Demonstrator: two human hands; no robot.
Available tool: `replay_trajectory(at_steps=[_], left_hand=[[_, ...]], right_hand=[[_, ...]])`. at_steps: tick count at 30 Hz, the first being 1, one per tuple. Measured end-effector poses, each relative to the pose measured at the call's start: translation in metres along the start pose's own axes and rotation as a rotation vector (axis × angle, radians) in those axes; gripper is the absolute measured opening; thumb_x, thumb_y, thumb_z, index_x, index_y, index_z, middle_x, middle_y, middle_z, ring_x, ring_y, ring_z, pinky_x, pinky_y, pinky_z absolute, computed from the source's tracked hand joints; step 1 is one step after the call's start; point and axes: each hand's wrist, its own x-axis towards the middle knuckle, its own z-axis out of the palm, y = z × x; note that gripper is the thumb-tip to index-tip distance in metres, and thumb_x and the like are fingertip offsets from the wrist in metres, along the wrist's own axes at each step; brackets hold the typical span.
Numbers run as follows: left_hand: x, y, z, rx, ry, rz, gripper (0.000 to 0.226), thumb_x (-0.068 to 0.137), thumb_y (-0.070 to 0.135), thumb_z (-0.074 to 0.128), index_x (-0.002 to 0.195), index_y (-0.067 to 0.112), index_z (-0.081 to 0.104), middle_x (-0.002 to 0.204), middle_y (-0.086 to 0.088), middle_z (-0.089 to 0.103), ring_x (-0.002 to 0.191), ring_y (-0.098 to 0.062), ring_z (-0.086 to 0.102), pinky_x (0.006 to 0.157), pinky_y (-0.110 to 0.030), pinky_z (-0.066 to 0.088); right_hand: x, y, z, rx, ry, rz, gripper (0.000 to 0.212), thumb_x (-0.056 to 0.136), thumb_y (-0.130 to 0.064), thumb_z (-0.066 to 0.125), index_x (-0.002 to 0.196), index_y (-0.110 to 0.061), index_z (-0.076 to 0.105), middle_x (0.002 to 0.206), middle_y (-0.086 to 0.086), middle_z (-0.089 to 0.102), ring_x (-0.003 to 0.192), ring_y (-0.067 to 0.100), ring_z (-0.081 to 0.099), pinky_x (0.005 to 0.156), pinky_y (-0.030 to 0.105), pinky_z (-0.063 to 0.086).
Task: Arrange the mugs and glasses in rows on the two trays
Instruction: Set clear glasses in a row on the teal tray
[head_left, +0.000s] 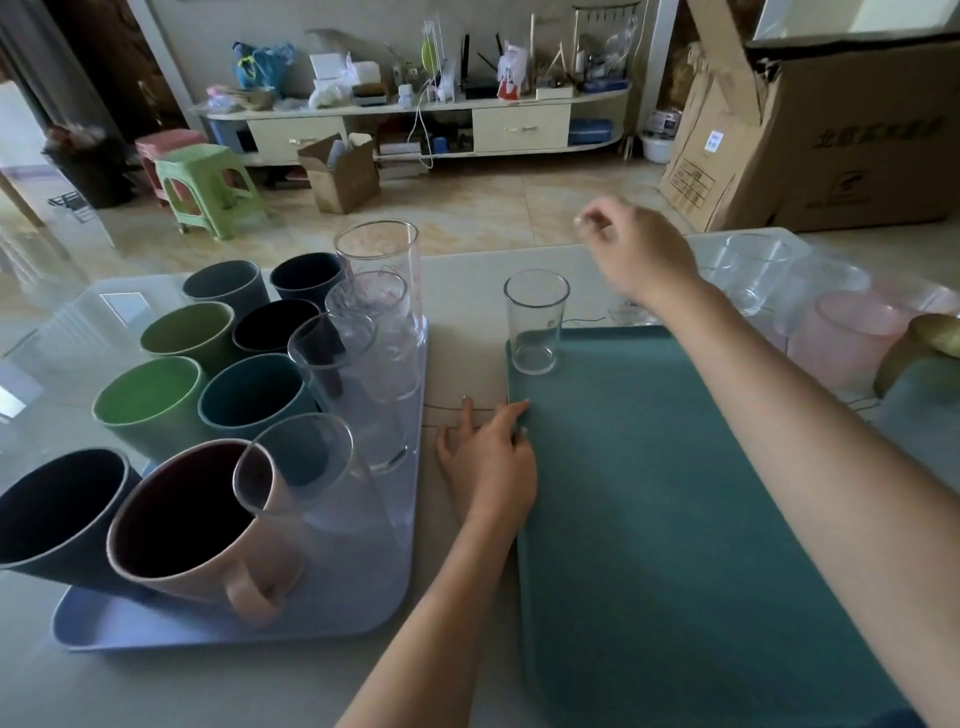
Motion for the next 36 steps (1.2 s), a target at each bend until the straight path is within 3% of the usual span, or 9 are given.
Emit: replay_trajectory(at_steps=[2,6,10,13,21,25,28,32,36], left_hand=[[0.001,-0.001,0.001,0.006,-0.002,0.002,0.037,0.094,0.023,0.04,0.126,0.038,0.051,0.14,0.012,0.049,0.145,-0.009,0.009,0.117,-0.037,0.0],[0.004,-0.004,0.004,0.003,-0.004,-0.003,0.037,0.094,0.023,0.04,0.125,0.04,0.051,0.137,0.014,0.052,0.145,-0.008,0.009,0.116,-0.037,0.0],[0.005,-0.006,0.007,-0.006,0.003,-0.004,0.037,0.093,0.023,0.041,0.124,0.04,0.052,0.135,0.014,0.054,0.145,-0.008,0.01,0.117,-0.036,0.001],[0.005,-0.006,0.007,0.002,-0.001,0.004,0.036,0.094,0.024,0.041,0.124,0.04,0.052,0.137,0.014,0.052,0.145,-0.008,0.009,0.117,-0.036,0.001],[0.003,-0.003,0.004,-0.022,-0.023,0.003,0.045,0.088,0.018,0.04,0.127,0.038,0.051,0.14,0.009,0.05,0.145,-0.01,0.01,0.118,-0.037,0.002],[-0.003,-0.007,-0.003,-0.122,-0.057,-0.021,0.056,0.083,0.021,0.04,0.137,0.038,0.04,0.151,-0.003,0.034,0.145,-0.015,0.011,0.119,-0.037,0.002],[-0.011,-0.011,-0.006,-0.181,-0.051,-0.003,0.064,0.08,0.027,0.042,0.143,0.03,0.029,0.148,-0.001,0.04,0.139,-0.024,0.028,0.118,-0.038,0.013],[-0.027,-0.015,-0.009,-0.159,-0.036,0.062,0.061,0.073,0.032,0.041,0.132,0.023,0.046,0.133,-0.003,0.053,0.123,-0.028,0.046,0.104,-0.041,0.037],[-0.038,-0.021,-0.009,-0.211,-0.045,0.058,0.053,0.074,0.03,0.046,0.128,0.027,0.05,0.127,0.0,0.057,0.117,-0.025,0.051,0.097,-0.042,0.044]], right_hand=[[0.001,0.026,0.004,-0.14,-0.004,0.099,0.026,0.097,-0.024,0.04,0.119,-0.017,0.053,0.12,0.006,0.062,0.098,0.028,0.059,0.074,0.033,0.045],[-0.018,0.062,0.029,-0.3,-0.206,0.221,0.032,0.095,-0.02,0.046,0.126,-0.012,0.045,0.13,0.013,0.052,0.11,0.036,0.055,0.084,0.041,0.044],[-0.016,0.062,0.039,-0.23,-0.076,0.213,0.015,0.093,-0.007,0.048,0.107,-0.006,0.051,0.116,0.018,0.055,0.099,0.038,0.056,0.076,0.038,0.041],[-0.017,0.064,0.043,-0.181,-0.008,0.207,0.016,0.089,0.004,0.044,0.099,-0.004,0.054,0.106,0.021,0.058,0.092,0.036,0.057,0.069,0.032,0.035],[-0.021,0.046,0.002,-0.114,0.074,0.06,0.01,0.09,-0.002,0.051,0.093,-0.006,0.059,0.096,0.015,0.065,0.085,0.032,0.057,0.068,0.032,0.042],[-0.038,0.041,-0.033,-0.147,-0.084,0.062,0.011,0.086,-0.007,0.06,0.095,-0.012,0.065,0.097,0.014,0.067,0.087,0.03,0.059,0.078,0.036,0.05],[-0.061,0.033,-0.057,-0.125,-0.19,0.03,0.014,0.081,-0.008,0.069,0.095,-0.009,0.071,0.096,0.012,0.07,0.088,0.028,0.062,0.081,0.032,0.049],[-0.083,0.015,-0.069,-0.03,-0.386,0.054,0.014,0.077,-0.004,0.073,0.091,-0.009,0.075,0.079,0.006,0.072,0.063,0.017,0.067,0.065,0.025,0.054],[-0.095,0.0,-0.062,0.079,-0.49,0.049,0.014,0.074,-0.002,0.076,0.084,-0.012,0.076,0.063,-0.009,0.071,0.059,0.011,0.069,0.063,0.019,0.057]])
